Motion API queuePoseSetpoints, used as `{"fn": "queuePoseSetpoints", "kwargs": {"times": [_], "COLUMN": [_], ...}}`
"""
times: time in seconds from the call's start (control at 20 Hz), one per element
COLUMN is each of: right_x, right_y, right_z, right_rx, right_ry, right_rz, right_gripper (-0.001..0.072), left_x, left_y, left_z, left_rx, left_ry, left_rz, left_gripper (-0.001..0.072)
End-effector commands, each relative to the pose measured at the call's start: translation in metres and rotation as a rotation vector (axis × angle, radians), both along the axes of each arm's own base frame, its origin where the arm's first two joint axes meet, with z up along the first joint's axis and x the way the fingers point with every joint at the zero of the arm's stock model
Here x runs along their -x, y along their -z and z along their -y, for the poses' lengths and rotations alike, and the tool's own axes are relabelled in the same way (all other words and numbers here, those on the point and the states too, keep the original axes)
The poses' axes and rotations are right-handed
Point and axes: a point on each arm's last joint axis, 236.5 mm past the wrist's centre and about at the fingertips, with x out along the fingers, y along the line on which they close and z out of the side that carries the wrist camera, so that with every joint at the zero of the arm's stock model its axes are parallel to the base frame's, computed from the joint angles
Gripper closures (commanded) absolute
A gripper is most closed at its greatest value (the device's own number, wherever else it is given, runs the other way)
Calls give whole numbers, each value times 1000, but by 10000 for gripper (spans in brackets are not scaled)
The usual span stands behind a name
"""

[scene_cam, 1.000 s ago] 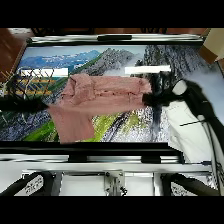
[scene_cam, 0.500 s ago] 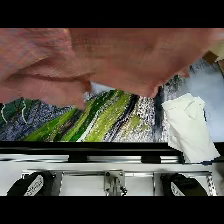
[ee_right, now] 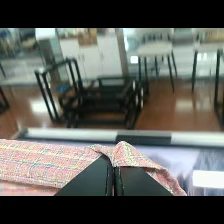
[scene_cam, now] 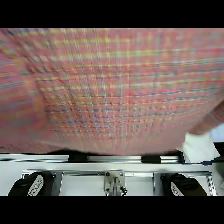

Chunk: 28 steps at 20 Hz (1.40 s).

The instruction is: Fold the shirts.

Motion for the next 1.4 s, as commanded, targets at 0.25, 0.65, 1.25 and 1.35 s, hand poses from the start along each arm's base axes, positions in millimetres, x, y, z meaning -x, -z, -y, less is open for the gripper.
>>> {"fn": "queuePoseSetpoints", "kwargs": {"times": [0.25, 0.65, 1.25, 1.35], "right_x": [-137, -323, -346, -311], "right_y": [235, 478, 533, 530], "right_z": [4, -32, -19, -16], "right_rx": [154, 117, 146, 187], "right_ry": [91, 79, 89, 65], "right_rz": [-847, -1022, -1030, -1153], "right_gripper": [657, 657, 657, 657], "left_x": [-151, -330, -376, -333], "left_y": [257, 455, 566, 577], "left_z": [-45, -27, -24, -25], "left_rx": [64, 206, 302, 276], "left_ry": [46, 103, 139, 218], "left_rz": [-802, -1008, -1084, -1272], "left_gripper": [681, 681, 680, 681]}}
